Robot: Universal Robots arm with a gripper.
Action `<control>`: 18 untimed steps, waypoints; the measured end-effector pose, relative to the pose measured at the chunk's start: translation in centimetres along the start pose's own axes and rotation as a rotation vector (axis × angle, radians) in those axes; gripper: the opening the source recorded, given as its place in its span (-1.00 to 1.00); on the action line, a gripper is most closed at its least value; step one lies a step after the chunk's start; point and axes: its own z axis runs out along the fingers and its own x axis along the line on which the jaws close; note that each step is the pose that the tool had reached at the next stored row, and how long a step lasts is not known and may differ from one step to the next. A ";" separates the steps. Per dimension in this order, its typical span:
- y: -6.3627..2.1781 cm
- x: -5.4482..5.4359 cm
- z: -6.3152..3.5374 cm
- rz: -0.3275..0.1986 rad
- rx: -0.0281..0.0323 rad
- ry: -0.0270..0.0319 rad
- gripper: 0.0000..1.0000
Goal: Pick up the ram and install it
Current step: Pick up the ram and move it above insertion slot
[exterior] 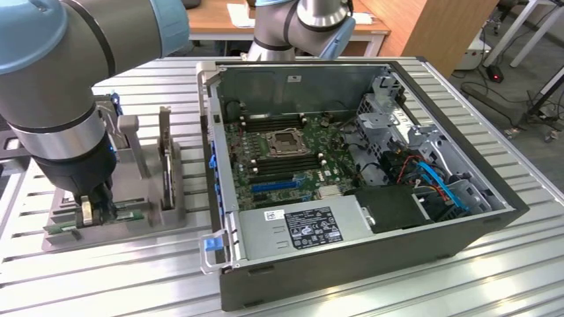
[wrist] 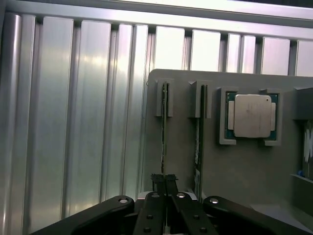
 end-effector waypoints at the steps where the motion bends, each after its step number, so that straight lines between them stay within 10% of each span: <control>1: 0.01 0.0 -0.14 0.000 0.0000 0.0000 -0.79; 18: 0.15 -0.1 -3.27 0.004 0.0001 -0.0001 -0.79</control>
